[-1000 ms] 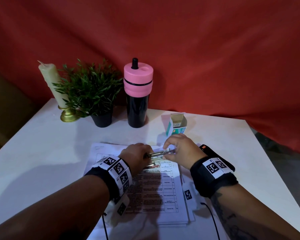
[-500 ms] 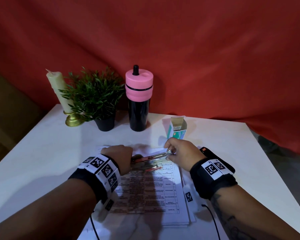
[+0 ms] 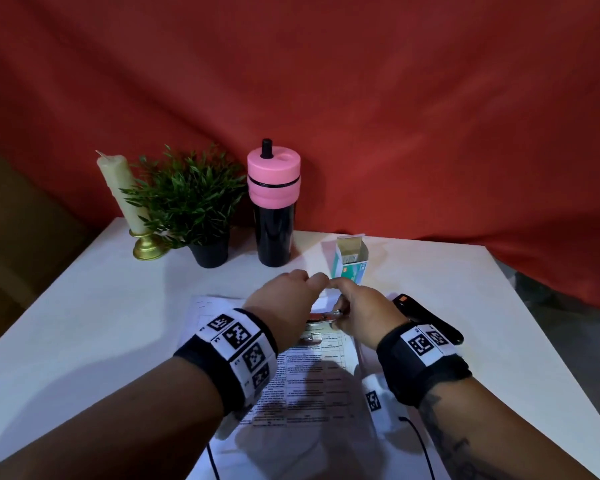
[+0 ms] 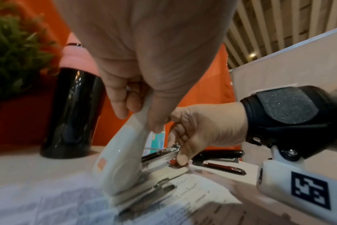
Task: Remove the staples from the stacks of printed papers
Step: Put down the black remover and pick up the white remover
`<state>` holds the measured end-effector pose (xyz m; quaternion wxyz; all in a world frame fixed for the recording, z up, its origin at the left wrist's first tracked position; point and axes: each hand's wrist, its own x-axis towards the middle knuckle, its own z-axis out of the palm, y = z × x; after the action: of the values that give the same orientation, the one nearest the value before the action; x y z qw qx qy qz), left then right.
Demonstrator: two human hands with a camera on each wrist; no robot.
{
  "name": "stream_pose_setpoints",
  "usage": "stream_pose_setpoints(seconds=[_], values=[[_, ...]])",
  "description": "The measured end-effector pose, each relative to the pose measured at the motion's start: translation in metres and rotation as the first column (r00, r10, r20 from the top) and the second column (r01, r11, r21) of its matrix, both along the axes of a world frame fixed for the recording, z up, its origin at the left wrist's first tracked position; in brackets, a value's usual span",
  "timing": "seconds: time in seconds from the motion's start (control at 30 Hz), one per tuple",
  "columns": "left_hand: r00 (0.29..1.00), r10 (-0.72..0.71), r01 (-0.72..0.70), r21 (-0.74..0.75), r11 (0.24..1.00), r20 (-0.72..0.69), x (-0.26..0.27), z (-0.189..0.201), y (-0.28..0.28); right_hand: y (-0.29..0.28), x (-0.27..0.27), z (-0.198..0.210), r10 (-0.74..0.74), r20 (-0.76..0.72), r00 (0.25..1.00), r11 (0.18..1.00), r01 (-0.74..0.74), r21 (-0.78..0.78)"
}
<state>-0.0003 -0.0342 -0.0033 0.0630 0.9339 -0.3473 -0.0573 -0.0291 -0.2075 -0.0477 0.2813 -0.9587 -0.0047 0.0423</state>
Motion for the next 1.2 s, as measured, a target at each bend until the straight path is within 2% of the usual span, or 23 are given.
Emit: stream_pose_setpoints(seconds=[0.07,0.13,0.23,0.3,0.4,0.47,0.53,0.6,0.7,0.8,0.87,1.0,1.1,1.2], values=[[0.998,0.037,-0.041,-0.073,0.997,-0.048,0.001,-0.012,0.001,-0.003,-0.004,-0.003,-0.010,-0.016,1.000,1.000,0.010,0.004],[0.995,0.057,-0.064,-0.081,0.995,-0.084,-0.001,-0.022,0.004,-0.005,-0.007,-0.005,-0.019,-0.039,0.999,0.999,0.020,0.027],[0.998,-0.051,0.051,-0.008,0.999,-0.022,-0.005,-0.034,0.008,-0.004,-0.011,-0.002,-0.010,-0.094,0.995,0.993,0.021,0.117],[0.995,-0.097,0.097,-0.029,0.995,0.001,-0.006,-0.042,0.011,0.000,-0.010,0.002,0.013,-0.097,0.995,0.995,-0.004,0.097],[0.995,-0.099,0.098,-0.037,0.994,-0.021,-0.008,-0.054,0.012,0.013,-0.006,0.007,0.066,-0.096,0.993,0.997,-0.068,-0.022],[0.993,-0.108,0.107,-0.028,0.994,-0.042,-0.011,-0.058,0.013,0.025,-0.003,0.005,0.105,-0.121,0.987,0.975,-0.126,-0.181],[0.993,-0.102,0.095,-0.097,0.991,-0.065,-0.011,-0.056,0.016,0.036,-0.002,0.004,0.111,-0.153,0.982,0.934,-0.155,-0.320],[0.995,-0.023,0.002,-0.196,0.981,-0.102,-0.005,-0.052,0.026,0.040,-0.001,0.004,0.088,-0.143,0.986,0.917,-0.137,-0.376],[0.963,0.242,-0.265,-0.274,0.925,-0.116,0.011,-0.052,0.051,0.038,-0.001,0.009,0.018,-0.106,0.994,0.955,-0.049,-0.294],[0.840,0.527,-0.541,-0.142,0.829,-0.128,0.027,-0.056,0.081,0.038,-0.001,0.014,-0.079,-0.098,0.992,0.988,0.065,-0.143],[0.755,0.634,-0.648,-0.048,0.760,-0.165,0.035,-0.059,0.096,0.037,0.002,0.014,-0.128,-0.110,0.986,0.990,0.120,-0.079],[0.673,0.689,-0.727,-0.066,0.684,-0.268,0.042,-0.063,0.112,0.039,0.003,0.013,-0.157,-0.134,0.978,0.987,0.153,-0.041],[0.664,0.690,-0.740,-0.119,0.662,-0.288,0.042,-0.062,0.117,0.040,0.002,0.013,-0.160,-0.146,0.976,0.987,0.153,-0.058],[0.677,0.682,-0.729,-0.123,0.674,-0.277,0.039,-0.059,0.117,0.040,0.002,0.014,-0.166,-0.142,0.976,0.985,0.157,-0.070]])
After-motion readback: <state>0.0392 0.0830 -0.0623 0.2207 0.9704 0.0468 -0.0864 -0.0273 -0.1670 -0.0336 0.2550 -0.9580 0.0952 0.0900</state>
